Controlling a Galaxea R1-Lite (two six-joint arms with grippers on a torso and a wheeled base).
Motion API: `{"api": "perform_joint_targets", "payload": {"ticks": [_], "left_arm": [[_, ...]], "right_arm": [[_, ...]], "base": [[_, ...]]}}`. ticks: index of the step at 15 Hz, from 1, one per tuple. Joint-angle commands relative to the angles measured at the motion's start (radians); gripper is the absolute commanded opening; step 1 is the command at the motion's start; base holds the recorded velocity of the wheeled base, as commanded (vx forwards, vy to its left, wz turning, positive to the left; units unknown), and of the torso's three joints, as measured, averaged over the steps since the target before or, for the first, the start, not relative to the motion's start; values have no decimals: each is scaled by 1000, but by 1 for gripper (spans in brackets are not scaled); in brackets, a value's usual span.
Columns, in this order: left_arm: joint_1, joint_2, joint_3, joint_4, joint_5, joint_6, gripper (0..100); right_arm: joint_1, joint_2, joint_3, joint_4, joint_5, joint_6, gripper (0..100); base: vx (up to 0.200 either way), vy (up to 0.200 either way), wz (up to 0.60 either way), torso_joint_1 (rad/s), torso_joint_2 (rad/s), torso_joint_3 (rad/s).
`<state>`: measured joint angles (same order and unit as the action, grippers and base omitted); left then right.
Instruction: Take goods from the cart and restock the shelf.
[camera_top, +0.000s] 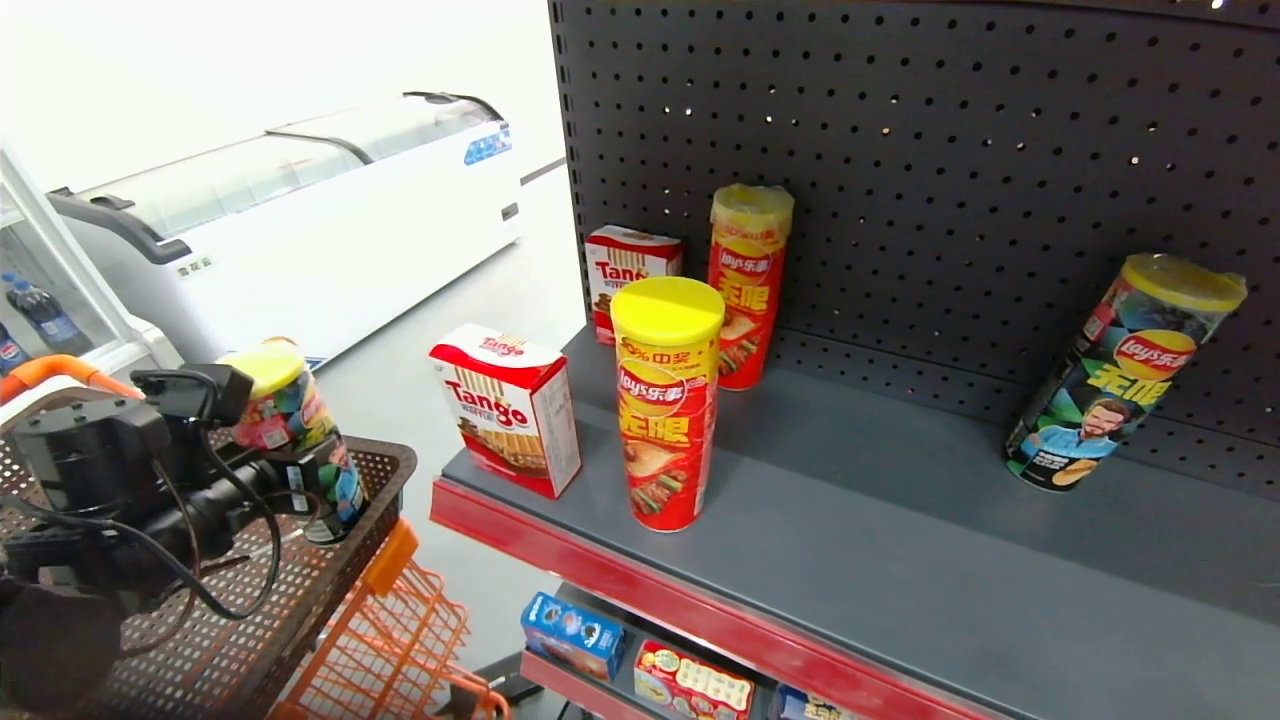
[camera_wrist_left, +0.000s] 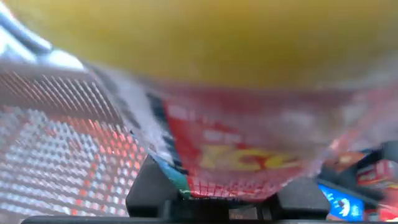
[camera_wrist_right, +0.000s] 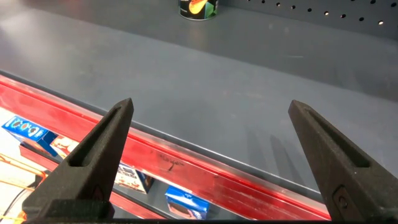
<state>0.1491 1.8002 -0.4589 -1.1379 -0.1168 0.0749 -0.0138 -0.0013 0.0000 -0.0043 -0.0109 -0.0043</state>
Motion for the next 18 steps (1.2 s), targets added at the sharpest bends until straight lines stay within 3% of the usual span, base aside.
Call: {"api": "perform_joint_targets", "payload": {"ticks": [1, 4, 5, 7, 9, 11, 13, 15, 18], "left_arm": [[-8, -248, -33, 86, -26, 16, 0], [-37, -372, -119, 270, -23, 17, 0], [-62, -423, -162, 379, -27, 31, 0], [-180, -467, -153, 385, -57, 29, 0], [-229, -515, -138, 388, -60, 19, 0], [-318, -576, -109, 392, -99, -38, 0], [-326, -605, -72, 391, -124, -41, 0], [-381, -654, -52, 408, -124, -41, 0], [-413, -729, -66, 578, -124, -40, 0]], "right_arm": [[-2, 1, 0, 0, 0, 0, 100], [0, 1, 0, 0, 0, 0, 100], [-2, 1, 0, 0, 0, 0, 100], [-2, 1, 0, 0, 0, 0, 100], [-2, 1, 0, 0, 0, 0, 100], [0, 1, 0, 0, 0, 0, 100], [0, 1, 0, 0, 0, 0, 100], [-2, 1, 0, 0, 0, 0, 100], [-2, 1, 0, 0, 0, 0, 100]], "base": [[0, 0, 0, 0, 0, 0], [0, 0, 0, 0, 0, 0], [0, 0, 0, 0, 0, 0], [0, 0, 0, 0, 0, 0], [0, 0, 0, 0, 0, 0], [0, 0, 0, 0, 0, 0], [0, 0, 0, 0, 0, 0], [0, 0, 0, 0, 0, 0], [0, 0, 0, 0, 0, 0]]}}
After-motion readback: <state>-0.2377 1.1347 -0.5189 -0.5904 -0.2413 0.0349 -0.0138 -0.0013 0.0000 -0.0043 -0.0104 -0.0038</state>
